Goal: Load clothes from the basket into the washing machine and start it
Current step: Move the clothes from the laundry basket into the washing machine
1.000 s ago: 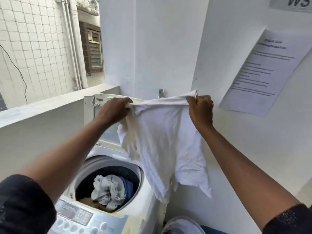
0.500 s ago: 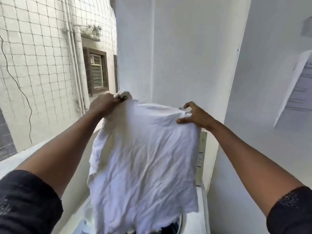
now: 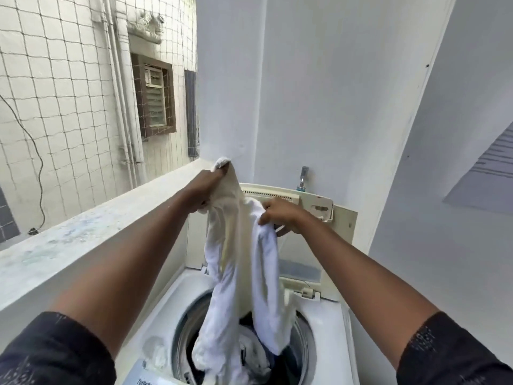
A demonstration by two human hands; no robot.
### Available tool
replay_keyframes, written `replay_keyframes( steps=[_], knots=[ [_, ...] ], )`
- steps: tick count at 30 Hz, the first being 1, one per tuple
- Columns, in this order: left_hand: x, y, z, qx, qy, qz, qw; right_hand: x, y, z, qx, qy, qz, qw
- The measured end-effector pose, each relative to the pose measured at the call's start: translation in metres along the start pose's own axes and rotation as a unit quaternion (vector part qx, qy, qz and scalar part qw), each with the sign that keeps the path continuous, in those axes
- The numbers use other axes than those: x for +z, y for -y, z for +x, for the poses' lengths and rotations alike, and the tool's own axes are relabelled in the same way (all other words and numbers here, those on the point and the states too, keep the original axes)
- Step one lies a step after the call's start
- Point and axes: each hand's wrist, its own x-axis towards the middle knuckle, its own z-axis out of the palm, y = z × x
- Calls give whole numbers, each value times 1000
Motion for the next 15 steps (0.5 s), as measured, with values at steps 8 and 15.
replay_keyframes(
  steps=[8,15],
  knots=[
    [65,73,-2,-24,210,137,968,41,-34,16,40,79,4,996],
    [128,169,-13,-99,211,147,961,121,-102,37,29,47,-71,996]
  ],
)
